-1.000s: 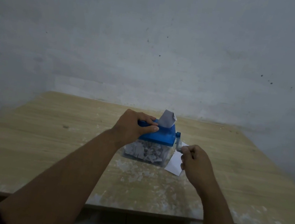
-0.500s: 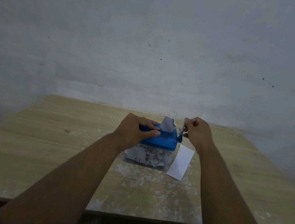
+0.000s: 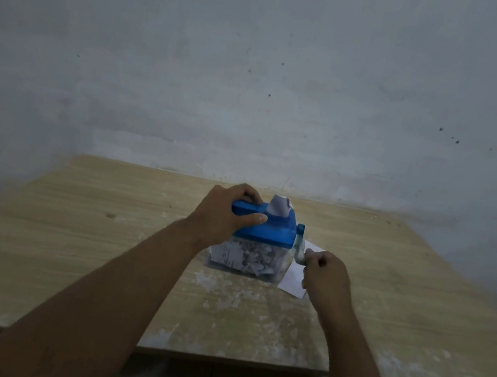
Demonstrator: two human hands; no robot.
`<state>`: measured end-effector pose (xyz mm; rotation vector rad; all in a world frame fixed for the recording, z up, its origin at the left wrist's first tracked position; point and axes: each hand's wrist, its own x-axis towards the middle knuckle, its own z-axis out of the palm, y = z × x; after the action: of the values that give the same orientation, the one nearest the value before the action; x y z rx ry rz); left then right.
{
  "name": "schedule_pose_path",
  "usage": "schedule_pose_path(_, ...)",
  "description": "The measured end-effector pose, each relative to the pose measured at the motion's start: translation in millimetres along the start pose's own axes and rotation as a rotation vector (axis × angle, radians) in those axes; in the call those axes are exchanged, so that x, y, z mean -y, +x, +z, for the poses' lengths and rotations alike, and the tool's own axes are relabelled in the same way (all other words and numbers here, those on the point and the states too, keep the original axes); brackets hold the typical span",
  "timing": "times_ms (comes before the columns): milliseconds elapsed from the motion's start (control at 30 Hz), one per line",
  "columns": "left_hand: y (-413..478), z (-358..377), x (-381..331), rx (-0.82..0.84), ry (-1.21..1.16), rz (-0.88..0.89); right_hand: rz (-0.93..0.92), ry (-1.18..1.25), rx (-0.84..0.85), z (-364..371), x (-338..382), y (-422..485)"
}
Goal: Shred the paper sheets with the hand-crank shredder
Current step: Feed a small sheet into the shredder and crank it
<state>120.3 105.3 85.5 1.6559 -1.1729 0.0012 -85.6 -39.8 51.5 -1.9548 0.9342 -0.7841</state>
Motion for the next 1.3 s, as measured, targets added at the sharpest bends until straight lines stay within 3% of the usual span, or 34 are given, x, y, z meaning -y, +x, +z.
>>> schedule_pose_path(333, 6.8, -4.0, -1.6, 0.073, 0.100, -0.001, -0.056, 0.043, 0.035, -43.4, 65.2, 22.5)
schedule_pose_path(767, 2.8, 1.9, 3.0, 0.023, 0.024, 0.000, 0.064, 0.265, 0.049, -0.3, 63.6, 102.3)
schedule_pose_path(967, 1.5, 5.5, 1.6, 0.005, -0.066, -0.022, 0.057, 0.176, 0.051, 2.6, 57.1, 102.2)
schedule_pose_path(1167, -2.7, 7.4, -2.9, -0.010, -0.102, -0.024, 0.129, -0.199, 0.206, 14.5, 21.8, 79.7)
schedule_pose_path(1300, -3.1, 9.4, -1.9, -0.028, -0.091, -0.060, 0.158, -0.028, 0.085, 19.9, -2.8, 50.5)
